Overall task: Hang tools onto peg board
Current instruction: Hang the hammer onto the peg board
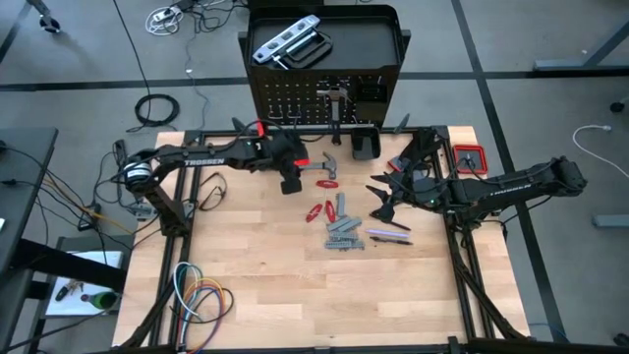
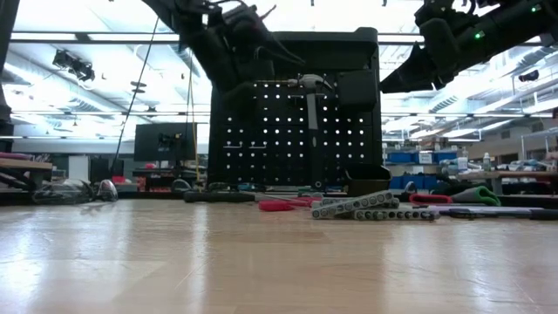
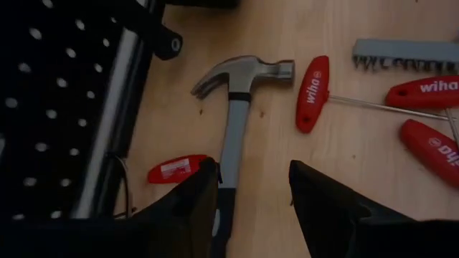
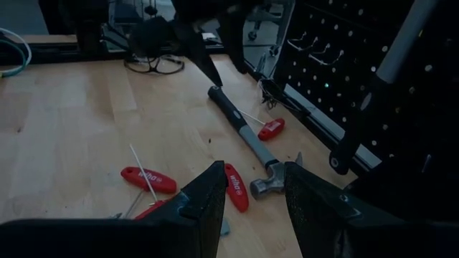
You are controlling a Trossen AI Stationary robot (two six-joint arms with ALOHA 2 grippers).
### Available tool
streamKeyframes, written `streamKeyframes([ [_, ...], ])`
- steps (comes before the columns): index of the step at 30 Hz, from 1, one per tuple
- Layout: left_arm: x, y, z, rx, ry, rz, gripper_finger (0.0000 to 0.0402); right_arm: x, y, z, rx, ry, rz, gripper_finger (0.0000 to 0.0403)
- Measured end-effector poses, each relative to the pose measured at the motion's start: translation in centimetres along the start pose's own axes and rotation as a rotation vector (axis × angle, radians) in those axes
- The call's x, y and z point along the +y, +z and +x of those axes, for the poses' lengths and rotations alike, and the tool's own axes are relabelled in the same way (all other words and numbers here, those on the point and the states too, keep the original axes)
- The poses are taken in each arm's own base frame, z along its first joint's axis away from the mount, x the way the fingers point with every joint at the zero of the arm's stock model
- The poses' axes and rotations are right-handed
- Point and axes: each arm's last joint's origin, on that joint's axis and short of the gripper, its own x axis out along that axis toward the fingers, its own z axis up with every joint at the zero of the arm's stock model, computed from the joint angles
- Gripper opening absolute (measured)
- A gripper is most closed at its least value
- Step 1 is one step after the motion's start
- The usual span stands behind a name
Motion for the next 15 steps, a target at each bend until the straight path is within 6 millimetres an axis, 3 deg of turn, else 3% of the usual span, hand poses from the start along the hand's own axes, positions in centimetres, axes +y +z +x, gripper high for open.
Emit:
streamKeyframes([
  [8, 0.9, -1.6, 3.9, 0.032, -0.075, -0.071, 0.0172, 0.0, 0.0, 0.0, 0.003, 0.001, -0.002, 0.0151],
  [15, 2.4, -3.5, 7.2, 0.123, -0.033, -0.188, 0.0173, 0.2, -0.3, 0.4, 0.021, 0.002, -0.013, 0.0151],
])
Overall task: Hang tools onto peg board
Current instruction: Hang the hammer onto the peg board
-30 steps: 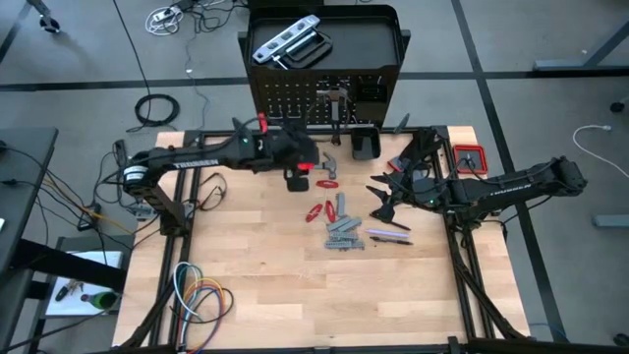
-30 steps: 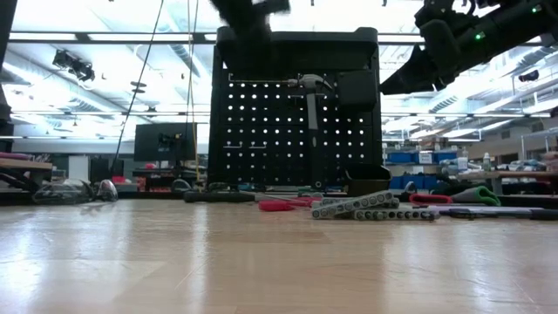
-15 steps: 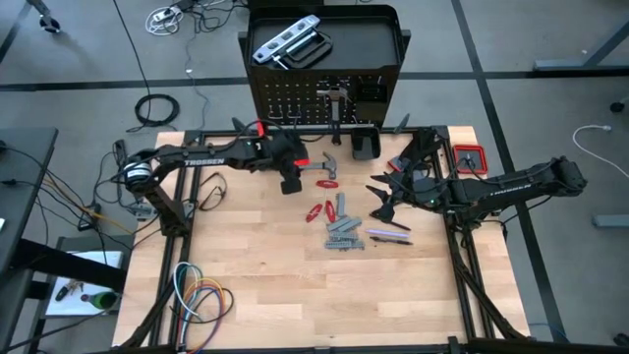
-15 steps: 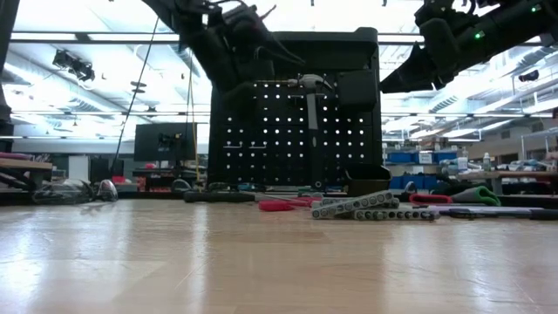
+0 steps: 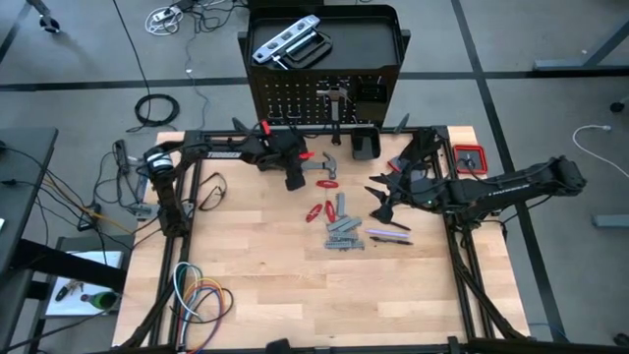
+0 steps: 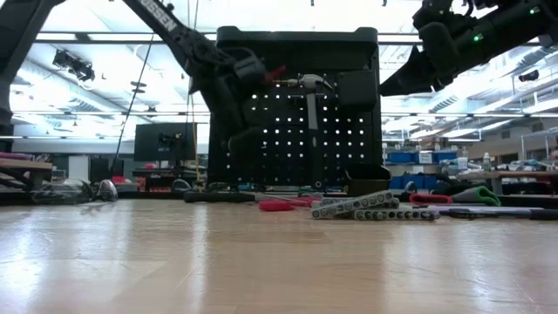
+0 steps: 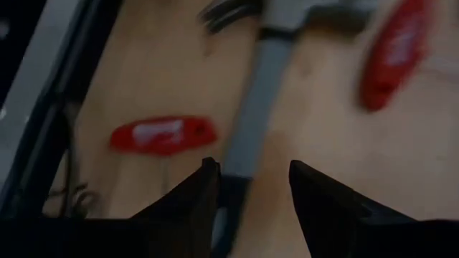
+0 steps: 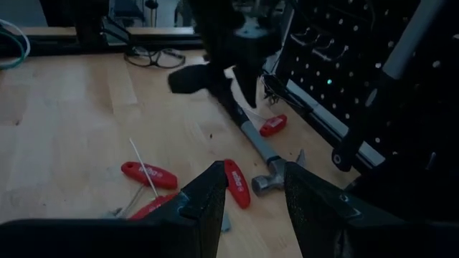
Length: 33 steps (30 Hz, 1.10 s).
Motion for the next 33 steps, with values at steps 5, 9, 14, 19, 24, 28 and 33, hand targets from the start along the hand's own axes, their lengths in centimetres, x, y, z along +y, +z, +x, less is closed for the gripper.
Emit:
streamKeyframes([
  [5, 2.1, -1.2, 0.8, 0.067, 0.001, -0.055, 0.0179, 0.3, -0.3, 0.6, 0.017, -0.001, -0.016, 0.0151],
  [9, 3.2, -2.2, 0.8, 0.107, -0.112, -0.085, 0.0179, 0.6, -0.5, 1.0, 0.028, -0.002, -0.026, 0.0151],
  [14, 3.5, -3.5, 0.7, 0.21, -0.157, -0.06, 0.0177, 0.8, -0.6, 1.3, 0.026, -0.001, -0.038, 0.0151],
  [19, 2.0, -4.9, 0.7, 0.317, -0.226, 0.007, 0.0165, 0.8, -0.4, 1.4, 0.009, 0.0, -0.03, 0.0151],
  [24, -0.7, -6.1, 0.8, 0.381, -0.203, 0.049, 0.0105, 0.8, -0.3, 1.4, 0.0, 0.003, -0.025, 0.0151],
  [28, -3.8, -6.2, 0.4, 0.447, -0.124, 0.163, 0.0085, 0.9, -0.1, 1.3, -0.021, 0.016, -0.013, 0.0151],
  [33, -7.2, -4.6, -1.4, 0.405, -0.047, 0.273, 0.0085, 0.9, 0.1, 1.3, -0.036, 0.025, -0.002, 0.0151],
])
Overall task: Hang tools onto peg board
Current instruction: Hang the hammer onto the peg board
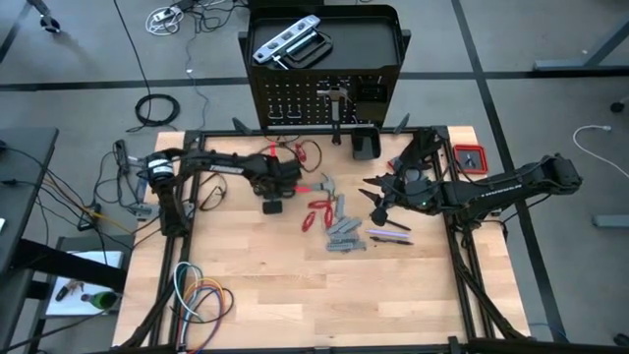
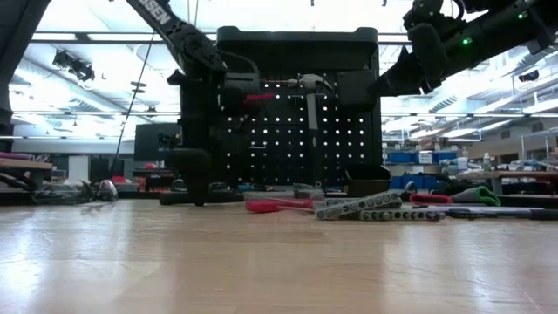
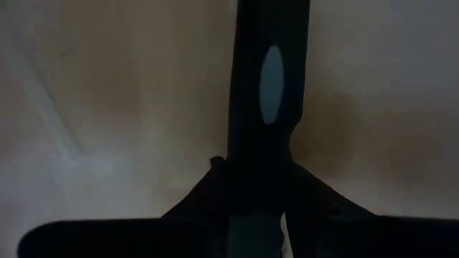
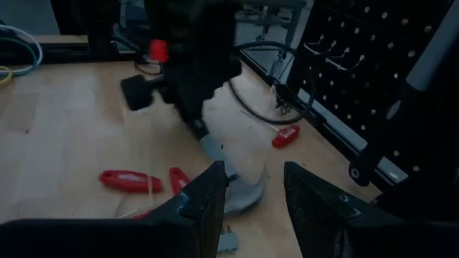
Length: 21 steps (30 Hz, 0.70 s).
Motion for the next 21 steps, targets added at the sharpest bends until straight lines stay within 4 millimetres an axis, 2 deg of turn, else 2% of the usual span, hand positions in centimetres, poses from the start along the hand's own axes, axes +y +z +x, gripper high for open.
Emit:
streamKeyframes([
  [5, -2.2, 1.5, -4.9, -0.134, 0.074, 0.052, 0.0085, 0.0, -0.1, 0.0, 0.012, 0.0, -0.009, 0.0151],
  [7, -3.2, 1.4, -5.8, -0.15, 0.109, 0.051, 0.0085, 0.0, -0.1, 0.0, 0.013, 0.0, -0.009, 0.0151],
  [11, -5.3, 1.5, -6.5, -0.174, 0.168, 0.062, 0.0085, 0.0, -0.2, 0.0, 0.019, 0.002, -0.012, 0.0151],
  [14, -6.4, 1.6, -6.4, -0.211, 0.188, 0.086, 0.0085, 0.2, -0.5, 0.2, 0.054, 0.083, 0.006, 0.0151],
  [17, -7.1, 1.6, -6.3, -0.235, 0.231, 0.098, 0.0085, 0.4, -1.3, 1.0, 0.109, 0.15, 0.029, 0.0151],
  [21, -7.8, 1.6, -6.2, -0.259, 0.302, 0.108, 0.0085, 0.7, -2.4, 2.4, 0.175, 0.131, 0.029, 0.0152],
])
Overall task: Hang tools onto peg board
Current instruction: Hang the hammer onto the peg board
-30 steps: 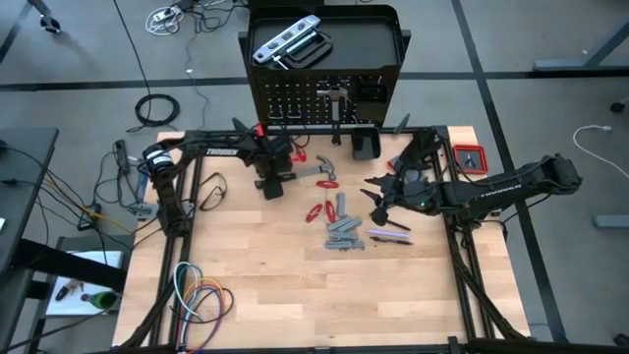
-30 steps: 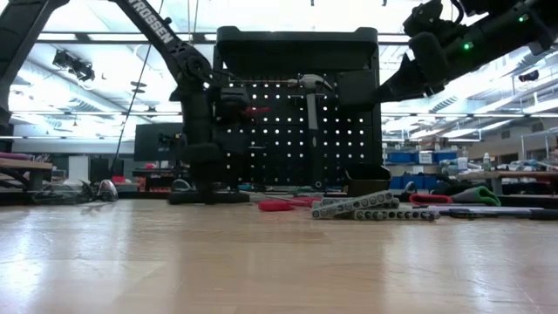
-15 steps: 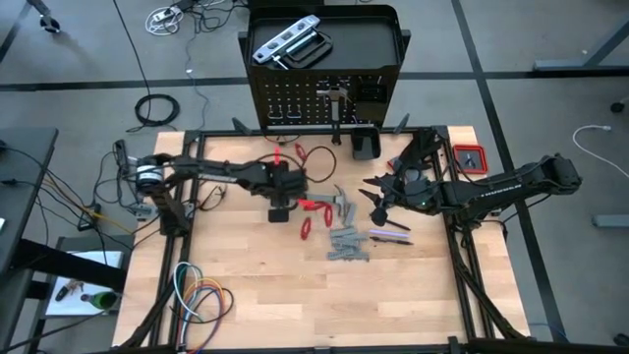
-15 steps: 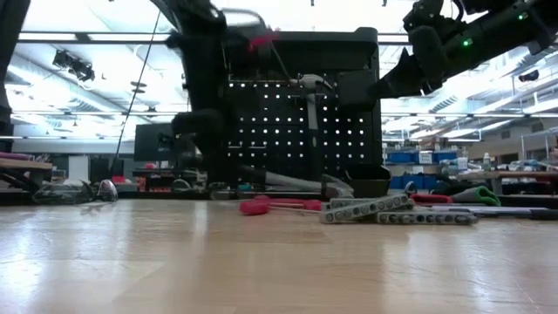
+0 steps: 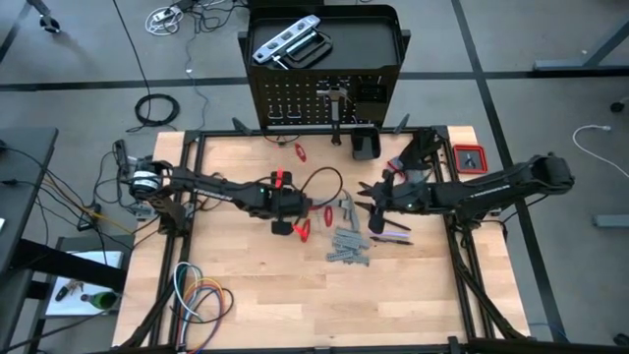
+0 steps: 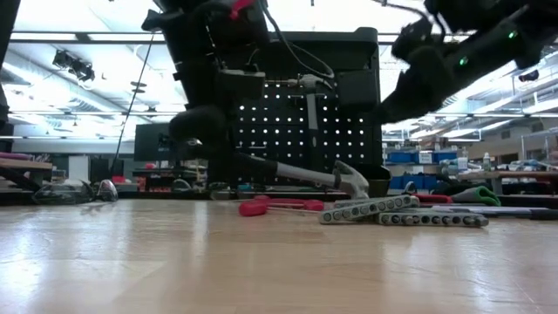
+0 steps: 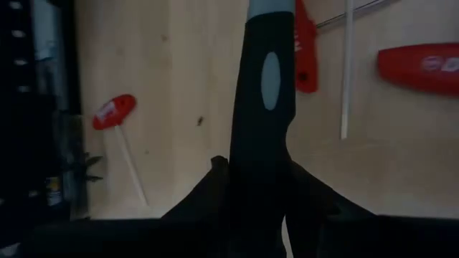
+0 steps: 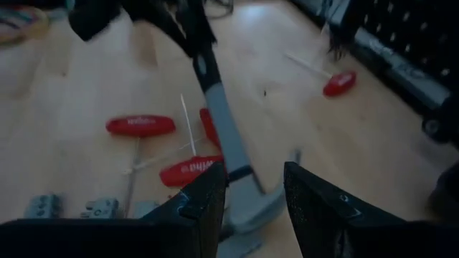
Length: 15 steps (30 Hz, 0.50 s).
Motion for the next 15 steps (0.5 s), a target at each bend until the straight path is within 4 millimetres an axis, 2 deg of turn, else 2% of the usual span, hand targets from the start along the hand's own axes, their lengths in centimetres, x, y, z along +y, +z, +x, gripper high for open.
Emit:
streamKeyframes([
  [5, -1.2, -0.3, -0.1, -0.016, 0.089, 0.05, 0.0085, -1.0, -0.4, 1.4, 0.039, 0.028, 0.075, 0.0162],
  [9, -2.0, -0.3, -0.3, -0.044, 0.133, 0.07, 0.0085, -1.7, -0.9, 2.1, 0.069, -0.031, 0.087, 0.0178],
  [15, -2.8, -0.1, -0.3, -0.097, 0.158, 0.071, 0.0085, -1.6, -1.6, 3.6, 0.081, -0.061, 0.108, 0.0207],
])
